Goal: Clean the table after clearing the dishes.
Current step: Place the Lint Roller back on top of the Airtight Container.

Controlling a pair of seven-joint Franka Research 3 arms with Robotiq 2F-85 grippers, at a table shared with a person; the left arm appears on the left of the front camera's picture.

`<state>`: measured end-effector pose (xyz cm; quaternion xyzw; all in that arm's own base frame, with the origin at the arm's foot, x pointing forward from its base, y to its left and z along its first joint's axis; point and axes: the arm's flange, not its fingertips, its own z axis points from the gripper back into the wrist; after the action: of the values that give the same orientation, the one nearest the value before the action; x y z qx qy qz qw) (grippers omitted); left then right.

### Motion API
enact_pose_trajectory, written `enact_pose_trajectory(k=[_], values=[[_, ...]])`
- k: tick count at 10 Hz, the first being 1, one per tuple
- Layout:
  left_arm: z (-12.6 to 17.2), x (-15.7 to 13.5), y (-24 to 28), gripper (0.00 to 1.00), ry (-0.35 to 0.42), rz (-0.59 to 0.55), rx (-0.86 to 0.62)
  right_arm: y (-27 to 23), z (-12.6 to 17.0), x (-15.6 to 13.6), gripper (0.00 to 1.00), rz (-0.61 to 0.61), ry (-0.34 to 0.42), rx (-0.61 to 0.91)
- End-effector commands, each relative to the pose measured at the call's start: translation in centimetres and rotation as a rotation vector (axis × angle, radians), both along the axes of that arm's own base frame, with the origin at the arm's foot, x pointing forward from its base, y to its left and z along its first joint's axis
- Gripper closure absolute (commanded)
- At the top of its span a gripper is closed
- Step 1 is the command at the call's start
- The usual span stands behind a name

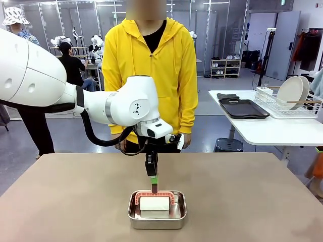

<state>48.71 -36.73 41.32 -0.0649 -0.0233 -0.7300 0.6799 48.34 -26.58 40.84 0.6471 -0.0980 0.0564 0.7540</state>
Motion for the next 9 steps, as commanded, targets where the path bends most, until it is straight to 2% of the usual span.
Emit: enact_pose_trajectory(k=[1,6,7,9], values=[[1.4,-0.4,0.3,0.39,-0.034,0.008,0.010,0.5,0.2,-0.5,0.04,0.003,0.005,-0.005],[4.5,-1.7,0.5,0.04,-0.030,0.037,0.031,0.5,0.2,-0.5,0.04,0.003,0.005,-0.005],[4.8,-1.9,0.4,0.00,-0.034,0.030,0.027,0.5,0.2,-0.5,0.04,0.003,0.005,-0.005],[4.7,-1.9,0.6,0.00,-0.036,0.040,0.028,0.5,0.2,-0.5,0.04,0.003,0.005,-0.005]])
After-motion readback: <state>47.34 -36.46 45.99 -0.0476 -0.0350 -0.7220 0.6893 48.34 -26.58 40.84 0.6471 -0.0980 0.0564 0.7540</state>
